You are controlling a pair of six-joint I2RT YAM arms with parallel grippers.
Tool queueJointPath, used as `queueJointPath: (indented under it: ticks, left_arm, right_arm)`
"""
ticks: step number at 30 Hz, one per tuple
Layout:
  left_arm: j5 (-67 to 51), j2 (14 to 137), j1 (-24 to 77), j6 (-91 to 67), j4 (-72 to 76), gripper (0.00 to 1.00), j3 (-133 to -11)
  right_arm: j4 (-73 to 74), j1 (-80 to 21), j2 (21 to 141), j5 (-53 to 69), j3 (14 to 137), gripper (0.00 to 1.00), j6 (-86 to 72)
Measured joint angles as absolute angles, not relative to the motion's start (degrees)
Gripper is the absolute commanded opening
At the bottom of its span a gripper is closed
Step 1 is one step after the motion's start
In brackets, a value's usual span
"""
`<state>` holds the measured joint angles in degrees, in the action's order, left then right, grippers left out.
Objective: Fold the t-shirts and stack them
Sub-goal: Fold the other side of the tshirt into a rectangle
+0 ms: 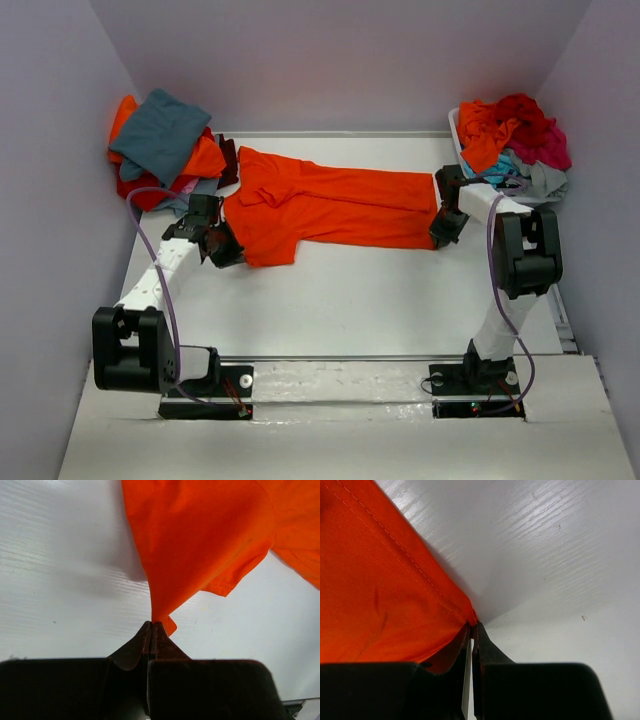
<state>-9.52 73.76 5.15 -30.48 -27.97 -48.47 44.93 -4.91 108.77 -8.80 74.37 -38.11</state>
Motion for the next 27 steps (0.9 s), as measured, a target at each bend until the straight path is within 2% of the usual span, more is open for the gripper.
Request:
queueJointPath:
  ticks: [27]
  left_arm:
    - [-9.43,70.24,5.15,-30.46,-28.99,0.06,-47.18]
  right_arm:
    - [44.49,-4.12,106.43,-5.39,71.16,0.07,-37.06]
